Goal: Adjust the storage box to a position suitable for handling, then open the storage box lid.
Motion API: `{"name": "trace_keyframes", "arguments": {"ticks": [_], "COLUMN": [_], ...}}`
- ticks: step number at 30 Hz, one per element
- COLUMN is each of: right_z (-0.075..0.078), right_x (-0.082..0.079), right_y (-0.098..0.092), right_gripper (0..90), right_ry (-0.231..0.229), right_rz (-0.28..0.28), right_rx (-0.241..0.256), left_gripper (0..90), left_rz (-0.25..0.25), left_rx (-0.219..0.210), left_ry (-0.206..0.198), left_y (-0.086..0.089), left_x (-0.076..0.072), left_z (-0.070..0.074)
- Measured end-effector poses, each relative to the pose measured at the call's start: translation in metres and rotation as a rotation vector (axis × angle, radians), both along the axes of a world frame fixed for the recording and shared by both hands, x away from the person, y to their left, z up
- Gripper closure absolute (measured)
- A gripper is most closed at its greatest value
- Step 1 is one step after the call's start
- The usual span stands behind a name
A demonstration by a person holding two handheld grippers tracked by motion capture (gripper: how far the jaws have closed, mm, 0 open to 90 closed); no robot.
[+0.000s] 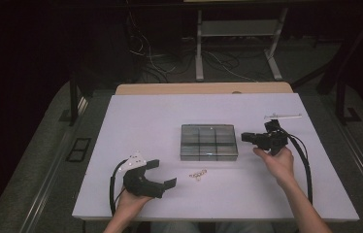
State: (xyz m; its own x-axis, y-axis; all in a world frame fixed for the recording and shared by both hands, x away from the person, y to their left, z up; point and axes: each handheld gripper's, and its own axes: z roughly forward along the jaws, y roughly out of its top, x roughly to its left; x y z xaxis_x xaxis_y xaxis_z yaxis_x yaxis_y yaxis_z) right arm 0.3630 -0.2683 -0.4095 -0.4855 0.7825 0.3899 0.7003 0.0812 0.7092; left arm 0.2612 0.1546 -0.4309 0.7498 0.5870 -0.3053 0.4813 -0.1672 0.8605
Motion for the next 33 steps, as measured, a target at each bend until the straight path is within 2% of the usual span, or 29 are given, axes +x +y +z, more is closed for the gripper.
{"name": "trace_keyframes", "arguments": {"ticks": [1,2,3,7,8,10,11,12,13,14,20,22,23,24,26,27,33], "right_z": [0.0,0.003,0.003,0.009,0.012,0.014,0.014,0.016,0.016,0.017,0.02,0.02,0.02,0.02,0.019,0.018,0.012], "right_x": [0.0,-0.004,-0.004,-0.012,-0.016,-0.019,-0.019,-0.022,-0.022,-0.025,-0.035,-0.038,-0.039,-0.041,-0.042,-0.045,-0.05], "right_y": [0.0,0.0,0.0,0.004,0.005,0.006,0.006,0.008,0.008,0.009,0.015,0.017,0.018,0.02,0.022,0.024,0.028], "right_gripper": [76.3,69.8,69.8,56.7,49.5,41.9,41.9,35.4,35.4,27.5,12.2,11.6,8.5,1.0,0.2,0.3,0.3], "right_ry": [0.0,-0.01,-0.01,-0.026,-0.035,-0.042,-0.042,-0.039,-0.039,-0.044,-0.048,-0.049,-0.048,-0.044,-0.038,-0.033,-0.028], "right_rz": [0.0,0.001,0.001,-0.002,-0.004,0.013,0.013,0.031,0.031,0.045,0.096,0.121,0.133,0.137,0.139,0.162,0.214], "right_rx": [0.0,0.011,0.011,0.032,0.025,0.038,0.038,0.05,0.05,0.048,0.053,0.048,0.04,0.031,0.014,0.004,-0.022], "left_gripper": [0.0,0.0,0.0,0.0,0.0,0.0,0.0,0.0,0.0,0.0,0.0,0.0,0.0,0.0,0.0,0.0,0.0], "left_rz": [0.0,0.0,-0.001,0.002,0.001,0.002,0.001,0.001,0.001,0.002,0.003,0.004,0.004,0.004,0.005,0.005,0.007], "left_rx": [0.0,0.001,0.001,-0.003,-0.001,-0.001,0.001,0.001,0.001,-0.001,0.0,0.0,0.0,0.0,0.0,0.0,0.0], "left_ry": [0.0,0.0,0.0,0.002,0.002,0.002,0.002,0.003,0.002,0.002,0.002,0.001,0.001,0.001,0.002,0.002,0.002], "left_y": [0.0,0.0,0.0,0.0,0.0,0.0,0.0,0.0,0.0,0.0,0.001,0.001,0.001,0.001,0.001,0.001,0.001], "left_x": [0.0,0.0,0.001,0.001,0.001,0.001,0.001,0.001,0.001,0.001,0.001,0.001,0.001,0.001,0.0,0.0,0.0], "left_z": [0.0,0.0,0.0,-0.001,0.0,-0.001,-0.001,-0.001,-0.001,-0.001,0.0,0.0,0.0,0.0,0.0,0.0,0.0]}}
